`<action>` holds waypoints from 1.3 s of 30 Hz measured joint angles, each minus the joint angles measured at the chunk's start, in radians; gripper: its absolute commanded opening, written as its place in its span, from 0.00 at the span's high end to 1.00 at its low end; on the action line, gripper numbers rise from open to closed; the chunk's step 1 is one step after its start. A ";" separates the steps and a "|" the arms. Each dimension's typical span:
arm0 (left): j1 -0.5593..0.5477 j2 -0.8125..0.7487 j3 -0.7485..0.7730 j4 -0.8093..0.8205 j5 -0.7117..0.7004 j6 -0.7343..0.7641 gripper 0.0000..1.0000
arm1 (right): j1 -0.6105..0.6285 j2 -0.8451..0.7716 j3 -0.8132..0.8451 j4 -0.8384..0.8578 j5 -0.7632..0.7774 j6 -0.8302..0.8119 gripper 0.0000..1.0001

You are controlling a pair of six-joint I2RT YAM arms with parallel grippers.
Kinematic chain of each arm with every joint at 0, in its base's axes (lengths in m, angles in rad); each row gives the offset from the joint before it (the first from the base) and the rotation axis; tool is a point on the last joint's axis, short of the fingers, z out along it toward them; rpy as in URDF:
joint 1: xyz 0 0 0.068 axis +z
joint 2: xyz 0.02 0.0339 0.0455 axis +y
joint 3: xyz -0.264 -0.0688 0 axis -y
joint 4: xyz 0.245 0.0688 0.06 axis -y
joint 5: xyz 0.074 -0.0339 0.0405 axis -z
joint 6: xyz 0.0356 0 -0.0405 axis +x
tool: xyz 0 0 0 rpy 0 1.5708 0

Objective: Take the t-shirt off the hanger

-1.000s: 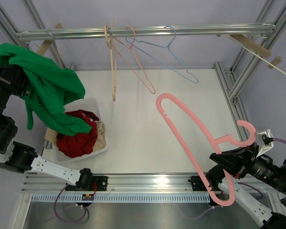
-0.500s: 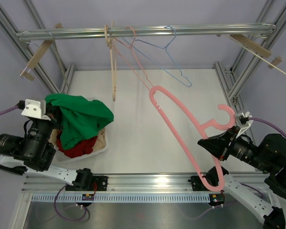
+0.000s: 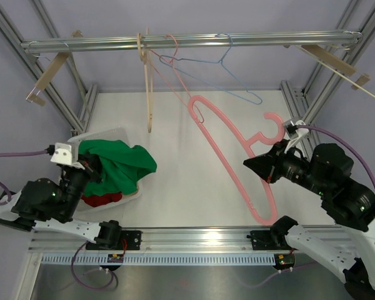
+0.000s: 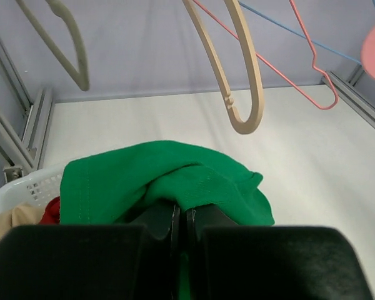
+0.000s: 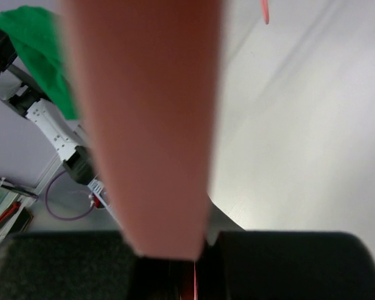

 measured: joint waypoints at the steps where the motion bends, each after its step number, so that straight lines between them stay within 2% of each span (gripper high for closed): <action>1: -0.005 0.003 -0.020 -0.032 0.002 -0.042 1.00 | 0.000 0.021 0.000 0.013 0.013 -0.004 1.00; 6: -0.018 -0.058 -0.195 0.004 0.005 -0.038 1.00 | 0.000 0.096 0.001 0.063 0.050 -0.022 1.00; 9: -0.019 -0.080 -0.294 0.195 0.003 0.108 1.00 | 0.000 0.107 0.003 0.073 0.067 -0.027 1.00; 12: 0.001 -0.010 -0.280 0.185 0.007 0.082 1.00 | 0.000 0.095 0.006 0.073 0.095 -0.029 1.00; 14: 0.073 0.064 -0.236 0.131 0.013 0.021 1.00 | 0.000 0.080 0.007 0.073 0.109 -0.029 1.00; 16: 0.234 0.163 -0.189 0.086 0.055 -0.044 1.00 | 0.000 0.066 0.008 0.073 0.126 -0.031 1.00; 19: 0.596 0.301 -0.156 0.042 0.244 -0.132 1.00 | 0.000 0.045 0.011 0.071 0.154 -0.037 1.00; 23: 0.938 0.344 -0.151 -0.019 0.456 -0.210 1.00 | 0.000 0.029 0.011 0.053 0.197 -0.049 1.00; 29: 1.265 0.282 -0.044 -0.083 0.598 -0.280 1.00 | 0.000 0.003 0.010 0.048 0.234 -0.056 1.00; 35: 1.721 0.369 -0.016 -0.082 0.895 -0.356 1.00 | 0.000 -0.009 0.010 0.048 0.277 -0.054 1.00; 39: 1.833 0.435 -0.057 -0.077 0.985 -0.409 1.00 | 0.000 -0.030 0.010 0.048 0.303 -0.055 1.00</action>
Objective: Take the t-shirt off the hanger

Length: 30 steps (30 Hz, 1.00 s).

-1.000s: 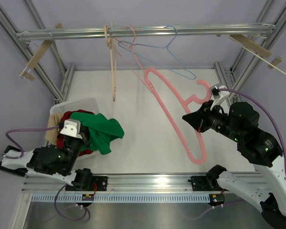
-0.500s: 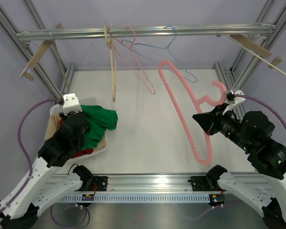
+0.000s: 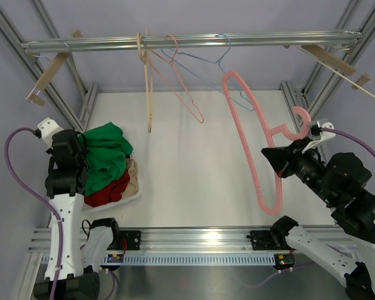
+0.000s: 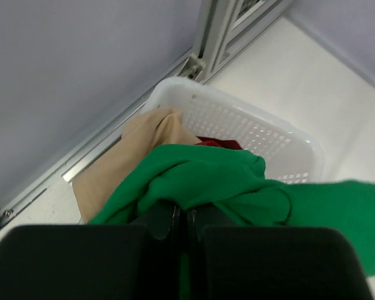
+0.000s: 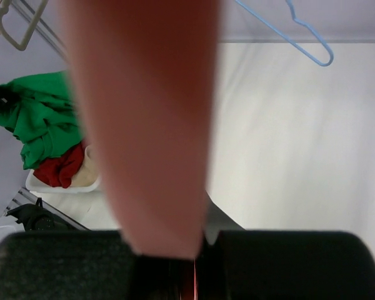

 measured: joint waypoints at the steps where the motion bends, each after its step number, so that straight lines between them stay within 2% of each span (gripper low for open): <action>1: 0.027 0.005 -0.019 0.005 0.020 -0.013 1.00 | 0.000 -0.003 0.000 0.000 0.006 0.000 1.00; 5: 0.148 0.048 -0.127 0.043 0.124 -0.071 0.99 | 0.000 -0.006 -0.019 0.020 0.045 0.000 1.00; 8: 0.183 0.121 -0.190 0.058 0.167 -0.095 0.87 | 0.000 -0.003 -0.043 0.017 0.076 0.000 1.00; 9: 0.187 0.137 -0.211 0.059 0.180 -0.103 0.64 | 0.000 -0.001 -0.045 0.007 0.090 -0.001 1.00; 12: 0.188 0.123 -0.229 0.058 0.199 -0.114 0.29 | 0.000 0.006 -0.037 -0.013 0.141 -0.001 1.00; 13: 0.189 0.110 -0.229 0.066 0.206 -0.116 0.14 | 0.000 0.007 -0.032 -0.024 0.160 -0.002 1.00; 15: 0.191 0.077 -0.229 0.080 0.223 -0.122 0.03 | 0.000 0.009 -0.010 -0.051 0.203 -0.005 1.00; 23: 0.190 -0.100 -0.233 0.095 0.318 -0.152 0.01 | 0.000 0.088 0.169 -0.132 0.394 -0.065 1.00; 30: 0.138 -0.285 -0.242 0.074 0.296 -0.192 0.01 | 0.000 0.259 0.290 -0.165 0.446 -0.187 1.00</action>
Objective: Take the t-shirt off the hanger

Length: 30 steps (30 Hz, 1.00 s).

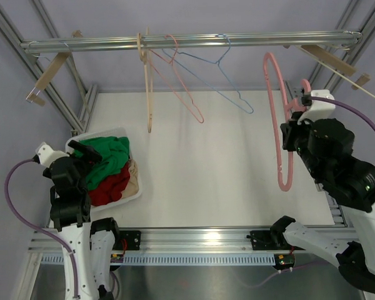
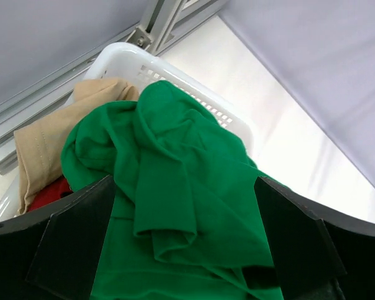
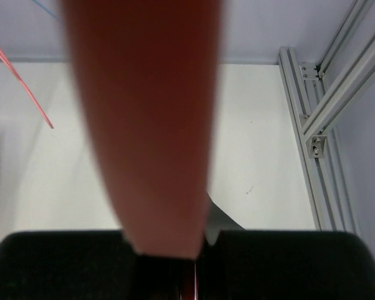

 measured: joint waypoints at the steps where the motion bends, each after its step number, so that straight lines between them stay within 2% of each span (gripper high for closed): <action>1: -0.008 -0.008 0.004 -0.004 -0.003 -0.002 0.01 | 0.000 0.029 0.003 0.000 0.002 -0.017 1.00; 5: -0.053 -0.006 0.040 -0.016 -0.012 0.010 0.01 | -0.019 0.156 0.042 -0.003 -0.003 -0.073 1.00; 11: -0.202 -0.054 0.117 -0.040 -0.119 0.079 0.01 | -0.137 0.333 0.158 0.002 -0.080 -0.113 1.00; 18: -0.235 -0.089 0.139 -0.064 -0.117 0.107 0.01 | -0.218 0.454 0.254 0.022 -0.176 -0.129 1.00; 22: -0.271 -0.086 0.196 -0.072 0.039 0.130 0.01 | -0.244 0.499 0.290 0.027 -0.247 -0.135 1.00; 27: -0.299 -0.063 0.249 -0.012 0.443 0.166 0.01 | -0.282 0.549 0.390 0.034 -0.338 -0.135 1.00; 30: -0.327 -0.056 0.219 -0.001 0.617 0.190 0.01 | -0.299 0.591 0.469 0.037 -0.377 -0.135 1.00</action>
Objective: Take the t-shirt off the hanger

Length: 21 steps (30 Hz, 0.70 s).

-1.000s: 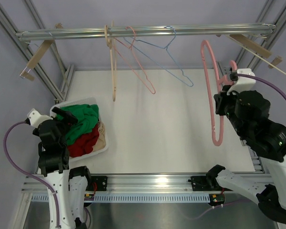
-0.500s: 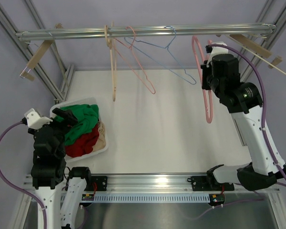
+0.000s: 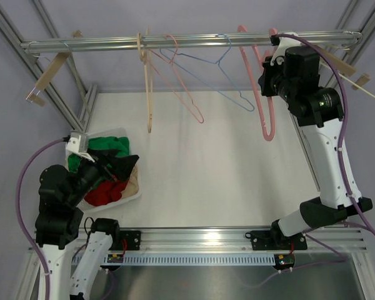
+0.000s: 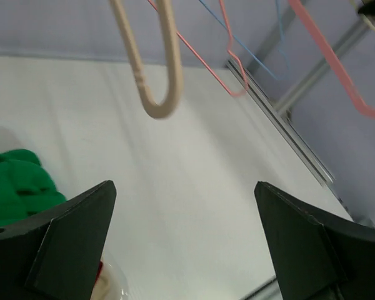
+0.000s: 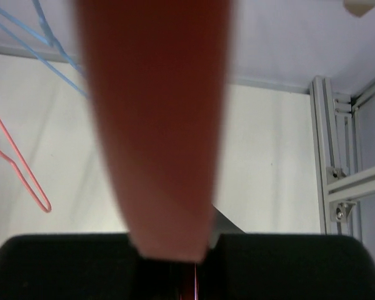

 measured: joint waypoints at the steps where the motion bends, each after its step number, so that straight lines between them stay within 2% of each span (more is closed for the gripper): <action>1: -0.012 0.000 -0.019 0.001 0.053 0.008 0.01 | -0.005 0.018 0.028 0.001 -0.009 0.000 1.00; 5: -0.062 -0.002 -0.085 -0.003 0.201 0.034 0.01 | -0.029 0.106 0.112 -0.005 -0.026 0.001 1.00; 11: -0.121 -0.039 -0.145 -0.006 0.350 0.045 0.01 | -0.059 0.202 0.130 -0.007 -0.034 0.006 1.00; 16: -0.142 -0.064 -0.163 -0.010 0.418 0.052 0.01 | -0.090 0.238 0.158 -0.005 -0.047 0.012 1.00; 21: -0.145 -0.065 -0.163 -0.010 0.425 0.060 0.01 | -0.106 0.235 0.137 0.024 -0.055 0.026 1.00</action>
